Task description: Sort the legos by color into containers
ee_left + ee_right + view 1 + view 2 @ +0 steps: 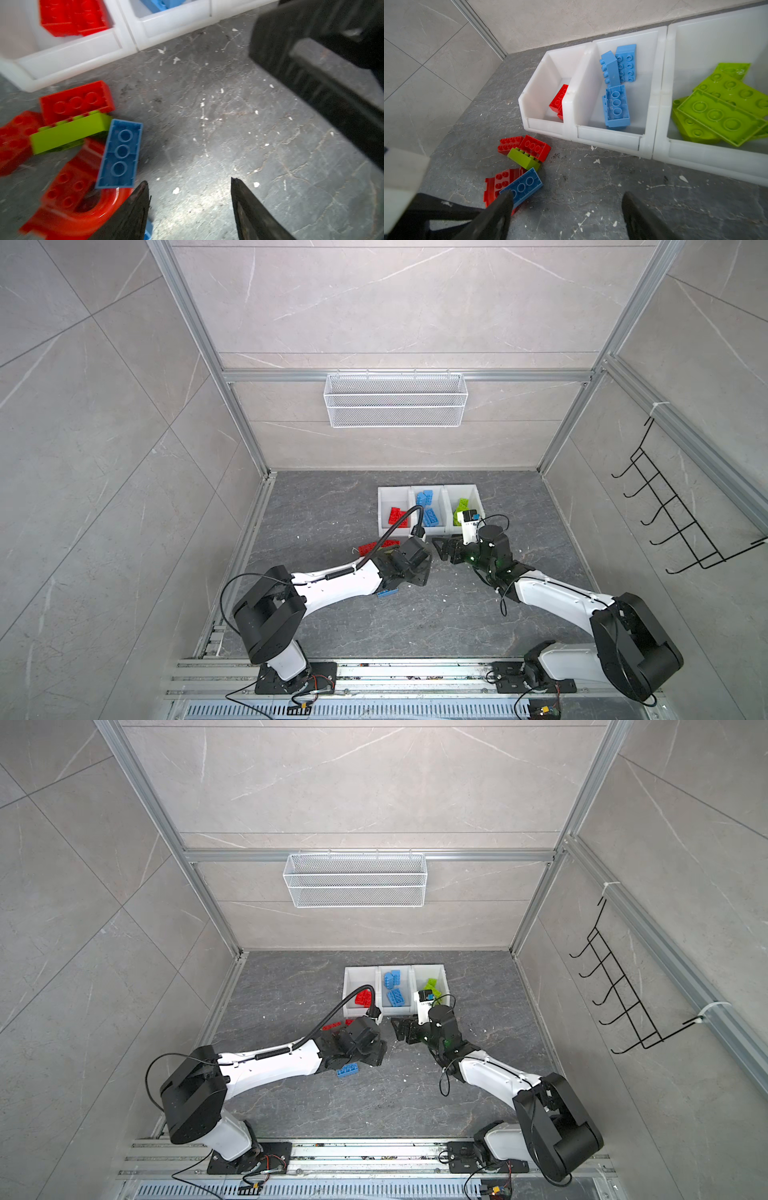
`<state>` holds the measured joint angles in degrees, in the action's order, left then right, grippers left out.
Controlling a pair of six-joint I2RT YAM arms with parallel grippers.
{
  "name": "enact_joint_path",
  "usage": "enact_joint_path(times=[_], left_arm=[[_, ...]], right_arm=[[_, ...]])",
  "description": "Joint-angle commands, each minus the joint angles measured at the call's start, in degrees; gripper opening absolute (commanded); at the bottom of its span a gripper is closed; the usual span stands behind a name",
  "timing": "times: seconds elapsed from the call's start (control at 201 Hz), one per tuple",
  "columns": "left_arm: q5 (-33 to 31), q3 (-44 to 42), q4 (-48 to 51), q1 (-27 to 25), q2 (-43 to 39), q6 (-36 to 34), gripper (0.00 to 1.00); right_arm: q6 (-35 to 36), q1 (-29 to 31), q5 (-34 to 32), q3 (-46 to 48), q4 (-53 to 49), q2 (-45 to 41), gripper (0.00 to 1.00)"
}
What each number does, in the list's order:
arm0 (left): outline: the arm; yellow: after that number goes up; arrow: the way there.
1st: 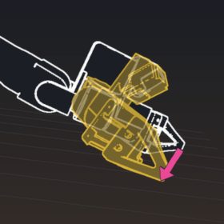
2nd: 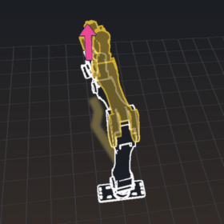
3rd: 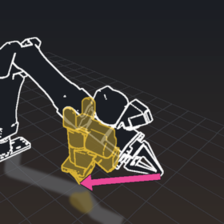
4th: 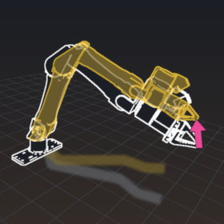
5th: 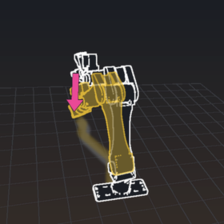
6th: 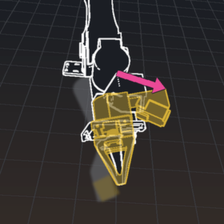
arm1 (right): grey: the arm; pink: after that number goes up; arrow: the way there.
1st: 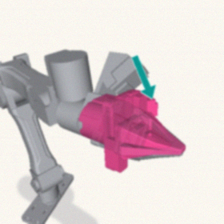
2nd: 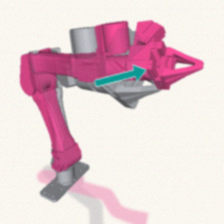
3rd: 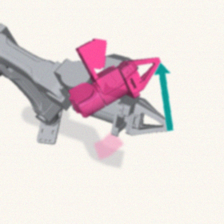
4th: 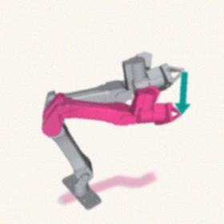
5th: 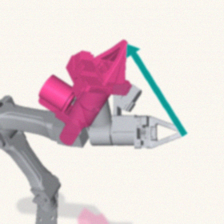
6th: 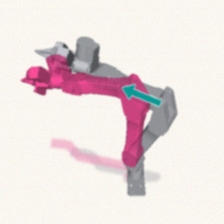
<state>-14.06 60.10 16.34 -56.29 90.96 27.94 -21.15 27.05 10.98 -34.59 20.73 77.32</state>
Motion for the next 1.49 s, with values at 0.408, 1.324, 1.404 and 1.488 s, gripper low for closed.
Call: enact_joint_path(times=[0.408,1.324,1.404,1.488], left_arm=[[-8.06,-27.27,-14.83,26.41,-38.11,-7.98,0.74],[3.78,-30.5,-25.31,40.82,-29.1,-3.46,0.75],[3.8,-30.47,-25.08,40.87,-29.17,-3.3,0.76],[3.57,-30.56,-25.08,40.91,-29.35,-3.4,0.76]], right_arm=[[6.82,13.82,0.97,-26.87,-36.89,19.87,0.86],[-2.51,19.33,-15.54,-33.28,-40.75,28.6,0.87],[-2.5,18.53,-16.32,-30.5,-41.51,24.86,0.88],[-2.67,16.62,-17.01,-27.79,-42.9,21.38,0.89]])
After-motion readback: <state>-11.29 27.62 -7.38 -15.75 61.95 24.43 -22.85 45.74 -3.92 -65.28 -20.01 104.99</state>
